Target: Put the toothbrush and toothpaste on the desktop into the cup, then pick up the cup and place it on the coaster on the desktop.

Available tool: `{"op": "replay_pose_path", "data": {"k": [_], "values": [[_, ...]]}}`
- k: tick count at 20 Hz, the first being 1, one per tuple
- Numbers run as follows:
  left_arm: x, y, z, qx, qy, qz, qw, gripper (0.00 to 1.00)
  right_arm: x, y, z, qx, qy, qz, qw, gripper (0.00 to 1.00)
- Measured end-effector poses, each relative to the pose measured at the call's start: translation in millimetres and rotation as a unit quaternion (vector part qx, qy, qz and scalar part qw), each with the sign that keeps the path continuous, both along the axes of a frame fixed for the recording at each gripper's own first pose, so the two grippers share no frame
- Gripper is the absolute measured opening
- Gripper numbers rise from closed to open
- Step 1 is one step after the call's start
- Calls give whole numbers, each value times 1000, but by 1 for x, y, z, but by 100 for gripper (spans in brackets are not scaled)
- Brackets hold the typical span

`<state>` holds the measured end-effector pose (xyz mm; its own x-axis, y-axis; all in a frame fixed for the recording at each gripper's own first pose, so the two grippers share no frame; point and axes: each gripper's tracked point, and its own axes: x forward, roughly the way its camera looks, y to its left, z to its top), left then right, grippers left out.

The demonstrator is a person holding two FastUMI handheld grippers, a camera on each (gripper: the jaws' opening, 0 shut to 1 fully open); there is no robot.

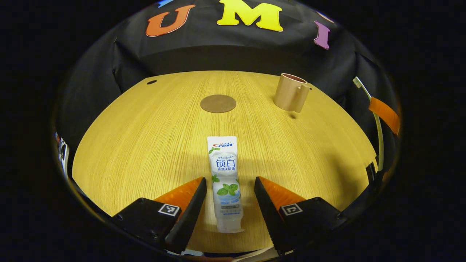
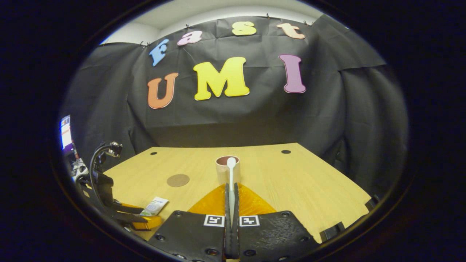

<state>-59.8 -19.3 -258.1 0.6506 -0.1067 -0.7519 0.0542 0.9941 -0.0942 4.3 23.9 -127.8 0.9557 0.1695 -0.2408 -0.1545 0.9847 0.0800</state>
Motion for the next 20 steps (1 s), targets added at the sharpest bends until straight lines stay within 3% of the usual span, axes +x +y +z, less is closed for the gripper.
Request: {"op": "replay_pose_path", "data": {"k": [2,4,7,13,16,20], "values": [[1,3,-3,16,-4,-4,1000,84,0,1,-1,-1,1,0,1000,0],[4,9,-3,25,-15,-2,1000,72,0,1,-2,1,2,1,1000,0],[6,11,1,12,-21,5,1000,45,0,0,-4,-1,4,0,1000,0],[11,11,18,-1,-83,20,996,38,8,-3,-2,-4,1,-4,1000,0],[26,26,50,9,-157,48,986,38,18,1,11,-7,-12,-2,1000,0],[32,25,78,-15,-234,51,971,37,37,12,30,2,-33,7,999,0]]}}
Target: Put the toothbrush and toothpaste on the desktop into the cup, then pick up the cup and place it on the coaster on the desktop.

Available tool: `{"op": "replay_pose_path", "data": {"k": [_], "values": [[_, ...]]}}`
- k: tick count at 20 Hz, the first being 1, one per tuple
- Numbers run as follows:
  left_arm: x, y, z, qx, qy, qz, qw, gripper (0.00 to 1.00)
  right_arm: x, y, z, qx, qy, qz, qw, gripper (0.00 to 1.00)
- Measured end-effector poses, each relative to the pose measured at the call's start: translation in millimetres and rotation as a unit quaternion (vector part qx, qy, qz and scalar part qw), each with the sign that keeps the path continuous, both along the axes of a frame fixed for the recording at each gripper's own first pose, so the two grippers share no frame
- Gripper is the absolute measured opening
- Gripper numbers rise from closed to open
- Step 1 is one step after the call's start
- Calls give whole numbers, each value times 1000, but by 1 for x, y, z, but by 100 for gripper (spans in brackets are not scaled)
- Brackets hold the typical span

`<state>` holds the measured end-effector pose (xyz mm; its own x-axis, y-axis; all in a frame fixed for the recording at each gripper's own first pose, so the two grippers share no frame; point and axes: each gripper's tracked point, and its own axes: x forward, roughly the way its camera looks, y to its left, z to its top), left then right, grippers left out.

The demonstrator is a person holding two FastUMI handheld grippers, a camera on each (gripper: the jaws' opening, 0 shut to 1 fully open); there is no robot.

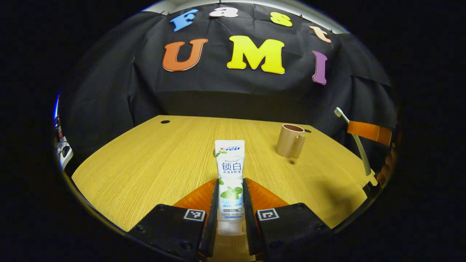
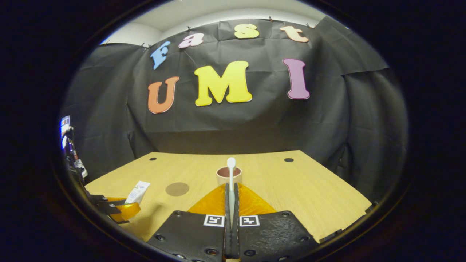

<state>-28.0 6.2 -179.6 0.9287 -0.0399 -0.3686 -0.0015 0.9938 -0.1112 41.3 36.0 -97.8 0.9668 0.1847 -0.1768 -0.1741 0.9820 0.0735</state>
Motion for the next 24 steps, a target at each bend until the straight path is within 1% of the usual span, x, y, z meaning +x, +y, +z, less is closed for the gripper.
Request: {"op": "replay_pose_path", "data": {"k": [2,3,4,7,13,17,20,21,22,24], "values": [[4,-3,17,-5,-40,-7,999,37,17,4,17,1,-26,4,1000,0],[7,-5,24,-6,-55,-11,998,41,25,9,24,1,-40,8,999,0],[9,-6,27,-4,-63,-14,998,37,35,12,32,-1,-54,12,998,0],[19,-4,36,5,-80,-9,997,37,61,20,40,-8,-81,17,997,0],[43,-13,48,15,-98,-17,995,37,127,36,38,0,-80,22,997,0],[49,-24,45,-3,-93,-33,995,37,173,46,38,2,-86,21,996,0],[55,-16,50,-27,-102,-21,994,37,201,59,43,26,-93,24,995,0],[57,-12,52,-24,-105,-14,994,38,208,60,40,30,-95,20,995,0],[58,-7,51,-18,-105,-9,994,37,214,63,35,30,-90,19,995,0],[57,-4,47,-19,-104,-7,994,38,221,66,24,13,-84,18,996,1]]}}
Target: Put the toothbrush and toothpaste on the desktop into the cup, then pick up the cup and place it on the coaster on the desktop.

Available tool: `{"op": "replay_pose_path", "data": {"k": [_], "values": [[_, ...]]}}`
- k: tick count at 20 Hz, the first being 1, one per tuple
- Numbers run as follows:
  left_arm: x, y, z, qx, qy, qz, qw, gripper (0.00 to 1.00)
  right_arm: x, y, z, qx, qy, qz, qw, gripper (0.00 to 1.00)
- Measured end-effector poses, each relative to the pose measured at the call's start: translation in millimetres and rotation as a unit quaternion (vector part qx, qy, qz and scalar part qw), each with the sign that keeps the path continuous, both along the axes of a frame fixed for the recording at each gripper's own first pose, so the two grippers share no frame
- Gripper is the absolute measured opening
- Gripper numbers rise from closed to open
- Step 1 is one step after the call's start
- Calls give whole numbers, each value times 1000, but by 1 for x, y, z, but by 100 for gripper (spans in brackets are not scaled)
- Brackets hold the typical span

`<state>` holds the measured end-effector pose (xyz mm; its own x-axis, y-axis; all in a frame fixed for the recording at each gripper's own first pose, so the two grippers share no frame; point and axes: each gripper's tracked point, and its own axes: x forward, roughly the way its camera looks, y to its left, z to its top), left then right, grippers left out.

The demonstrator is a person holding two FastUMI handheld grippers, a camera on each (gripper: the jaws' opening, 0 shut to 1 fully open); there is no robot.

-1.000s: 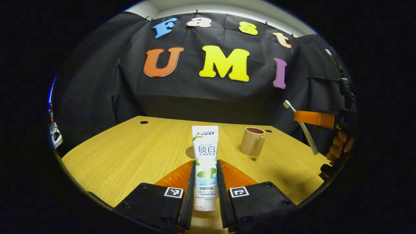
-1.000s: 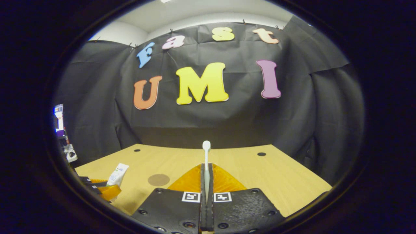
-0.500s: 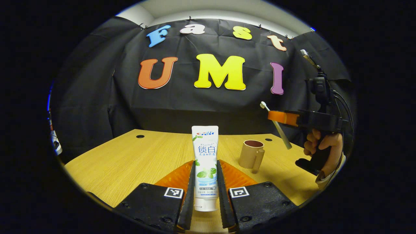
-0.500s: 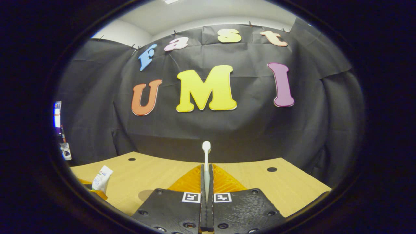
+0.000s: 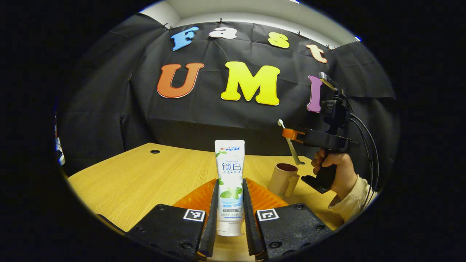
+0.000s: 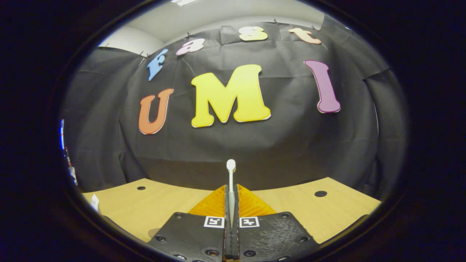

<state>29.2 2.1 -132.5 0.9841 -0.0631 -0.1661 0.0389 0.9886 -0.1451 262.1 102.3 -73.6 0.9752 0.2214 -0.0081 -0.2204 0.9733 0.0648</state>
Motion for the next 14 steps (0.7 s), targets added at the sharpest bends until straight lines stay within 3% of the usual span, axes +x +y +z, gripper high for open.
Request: {"op": "replay_pose_path", "data": {"k": [14], "values": [[-8,-20,-11,14,18,-28,999,37,-5,-19,4,37,7,-14,999,4]]}}
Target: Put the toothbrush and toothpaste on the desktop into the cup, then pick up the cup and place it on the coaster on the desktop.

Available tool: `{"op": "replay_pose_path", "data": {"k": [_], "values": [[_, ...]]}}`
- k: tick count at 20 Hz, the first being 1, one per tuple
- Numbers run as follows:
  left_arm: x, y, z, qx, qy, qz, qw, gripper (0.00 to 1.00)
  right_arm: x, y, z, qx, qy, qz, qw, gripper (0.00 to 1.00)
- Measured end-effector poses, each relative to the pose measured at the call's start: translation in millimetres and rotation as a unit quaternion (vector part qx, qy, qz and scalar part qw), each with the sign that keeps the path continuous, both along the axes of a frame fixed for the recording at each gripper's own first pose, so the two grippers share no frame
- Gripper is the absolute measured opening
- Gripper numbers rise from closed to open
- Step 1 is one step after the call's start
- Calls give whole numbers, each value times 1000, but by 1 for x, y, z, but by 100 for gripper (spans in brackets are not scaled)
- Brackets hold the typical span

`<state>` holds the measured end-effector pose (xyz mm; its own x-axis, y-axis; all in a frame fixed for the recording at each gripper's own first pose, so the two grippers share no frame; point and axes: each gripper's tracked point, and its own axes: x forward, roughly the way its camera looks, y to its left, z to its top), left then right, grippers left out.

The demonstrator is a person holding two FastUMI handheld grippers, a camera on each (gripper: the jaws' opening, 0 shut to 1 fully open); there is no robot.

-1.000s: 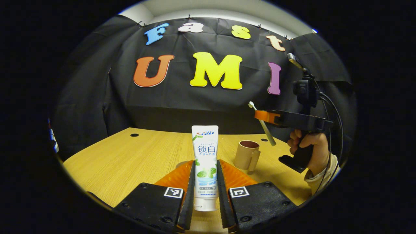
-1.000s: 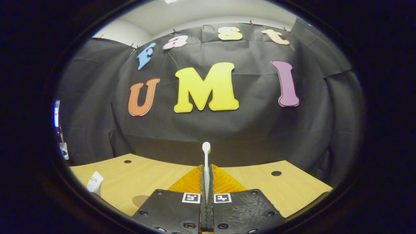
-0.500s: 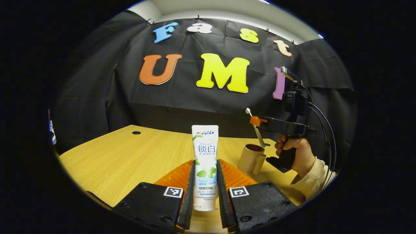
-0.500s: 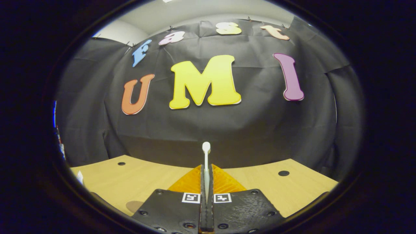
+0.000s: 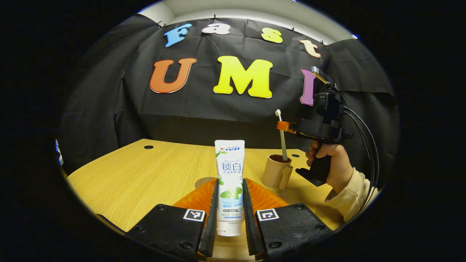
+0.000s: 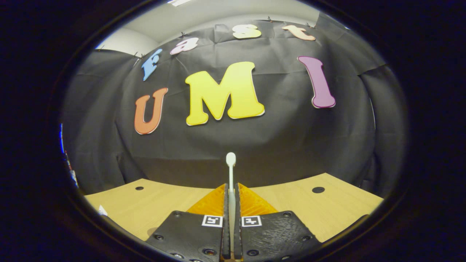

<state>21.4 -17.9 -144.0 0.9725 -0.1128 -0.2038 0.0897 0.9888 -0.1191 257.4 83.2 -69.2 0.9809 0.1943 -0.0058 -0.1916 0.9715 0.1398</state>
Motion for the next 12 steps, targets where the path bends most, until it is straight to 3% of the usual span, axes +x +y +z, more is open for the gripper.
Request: {"op": "replay_pose_path", "data": {"k": [3,6,7,10,11,12], "values": [[-1,-4,-3,1,2,-5,1000,37,-1,2,-8,-3,8,2,1000,2],[1,-1,-3,8,4,-1,1000,38,-5,6,-15,-21,15,9,1000,7],[0,-1,-4,10,4,1,1000,38,-6,8,-19,-27,15,13,999,24],[5,-6,-1,13,1,4,1000,38,-11,-3,-18,-54,4,-7,999,87],[8,-7,0,12,-1,4,1000,37,-13,-6,-16,-59,0,-9,998,99],[9,-11,0,11,-1,0,1000,37,-17,-11,-14,-63,-5,-12,998,98]]}}
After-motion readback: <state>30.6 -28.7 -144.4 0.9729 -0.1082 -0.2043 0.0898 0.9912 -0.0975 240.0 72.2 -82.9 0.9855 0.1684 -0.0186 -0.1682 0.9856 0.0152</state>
